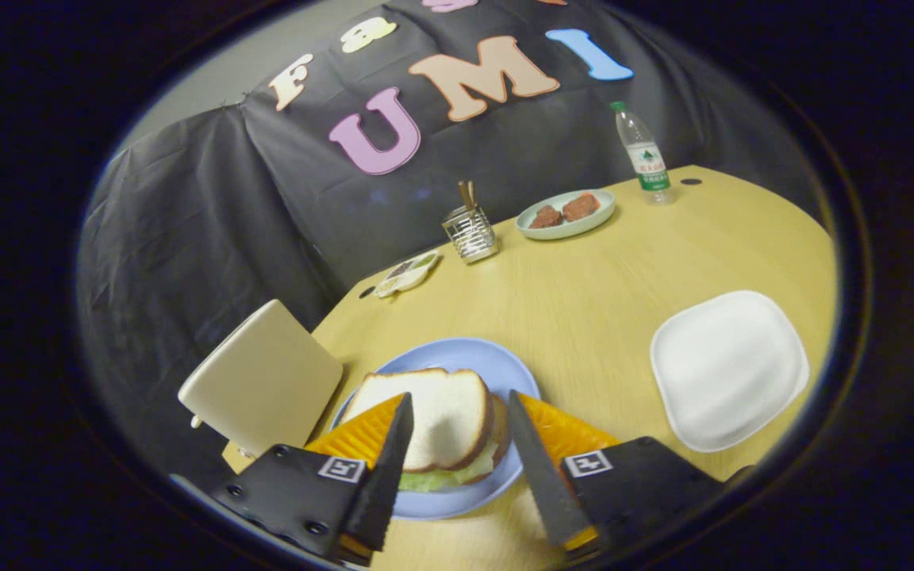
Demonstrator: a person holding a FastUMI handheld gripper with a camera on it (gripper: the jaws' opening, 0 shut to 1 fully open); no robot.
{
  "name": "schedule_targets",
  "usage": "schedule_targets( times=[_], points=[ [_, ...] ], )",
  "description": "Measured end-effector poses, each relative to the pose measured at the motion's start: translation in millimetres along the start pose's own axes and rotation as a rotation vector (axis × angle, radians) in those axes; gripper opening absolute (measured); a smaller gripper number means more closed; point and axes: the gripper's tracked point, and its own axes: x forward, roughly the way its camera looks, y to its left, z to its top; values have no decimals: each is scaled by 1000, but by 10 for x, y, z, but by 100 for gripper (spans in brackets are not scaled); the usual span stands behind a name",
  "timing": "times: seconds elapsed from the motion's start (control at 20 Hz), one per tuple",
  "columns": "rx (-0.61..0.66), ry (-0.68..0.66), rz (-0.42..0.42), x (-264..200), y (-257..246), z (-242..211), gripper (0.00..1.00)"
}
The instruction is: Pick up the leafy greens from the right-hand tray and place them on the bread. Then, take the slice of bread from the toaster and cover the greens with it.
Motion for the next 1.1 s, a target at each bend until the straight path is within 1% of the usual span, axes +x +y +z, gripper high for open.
schedule_targets(
  times=[0.15, 0.45, 0.5, 0.65, 0.8, 0.85, 1.0, 1.1],
  points=[
    [-90, -80, -24, -110, -64, 203, 100],
    [-189, -197, -61, -422, -97, 637, 100],
    [-194, -216, -65, -493, -90, 751, 100],
    [-205, -289, -42, -756, 30, 1168, 100],
    [-279, -395, -49, -1034, 158, 1690, 100],
    [-296, -424, -47, -1106, 224, 1794, 100],
    [-333, -471, -47, -1213, 330, 1952, 100],
    [-389, -509, -55, -1265, 332, 2029, 100]
  ],
)
